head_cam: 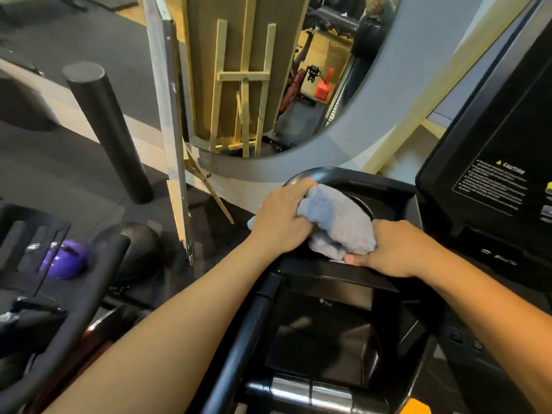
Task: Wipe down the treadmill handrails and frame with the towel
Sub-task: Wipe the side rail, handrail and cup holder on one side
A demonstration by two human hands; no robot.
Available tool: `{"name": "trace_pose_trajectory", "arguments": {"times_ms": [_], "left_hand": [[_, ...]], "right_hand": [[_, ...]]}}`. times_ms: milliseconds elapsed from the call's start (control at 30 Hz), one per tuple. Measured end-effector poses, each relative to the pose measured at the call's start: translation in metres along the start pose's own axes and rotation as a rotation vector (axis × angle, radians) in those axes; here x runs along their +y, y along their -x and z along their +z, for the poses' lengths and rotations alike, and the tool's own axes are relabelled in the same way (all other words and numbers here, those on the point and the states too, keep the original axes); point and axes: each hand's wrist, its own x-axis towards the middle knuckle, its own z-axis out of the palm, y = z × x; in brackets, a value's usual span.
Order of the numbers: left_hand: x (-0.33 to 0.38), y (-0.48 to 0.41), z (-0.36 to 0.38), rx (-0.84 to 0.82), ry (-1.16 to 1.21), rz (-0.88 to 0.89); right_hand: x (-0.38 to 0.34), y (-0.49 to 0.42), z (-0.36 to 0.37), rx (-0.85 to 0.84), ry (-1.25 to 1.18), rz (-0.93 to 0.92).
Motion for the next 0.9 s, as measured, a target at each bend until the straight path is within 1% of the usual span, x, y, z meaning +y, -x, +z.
{"name": "trace_pose_trajectory", "arguments": {"times_ms": [67,167,233,300,367,467,567,700,833,900], "left_hand": [[0.002,-0.002,0.000,0.019,0.002,-0.002],[0.001,-0.004,0.000,0.064,0.027,-0.031],[-0.002,-0.006,0.001,0.097,0.068,-0.072],[-0.002,-0.005,0.001,0.102,0.079,-0.060],[0.000,-0.003,0.000,0.088,0.068,-0.033],[-0.001,-0.001,-0.002,0.085,0.068,-0.038],[0.000,-0.004,0.001,0.081,0.059,-0.061],[-0.001,-0.004,0.002,0.094,0.054,-0.096],[0.001,0.000,-0.003,0.089,0.034,-0.091],[0.003,0.006,-0.006,0.063,0.004,-0.077]], "right_hand": [[-0.015,-0.007,0.000,-0.013,-0.108,-0.100],[-0.041,-0.013,0.006,0.073,-0.271,-0.214],[-0.049,-0.014,0.013,0.111,-0.365,-0.227],[-0.044,-0.012,0.015,0.129,-0.438,-0.229],[-0.033,-0.007,0.012,0.125,-0.463,-0.211],[-0.035,-0.008,0.010,0.159,-0.406,-0.174],[-0.050,-0.017,0.017,0.219,-0.265,-0.147],[-0.061,-0.017,0.015,0.211,-0.131,-0.012],[-0.065,-0.010,0.003,0.211,0.032,-0.016],[-0.054,-0.004,-0.003,0.190,0.140,0.015]]}}
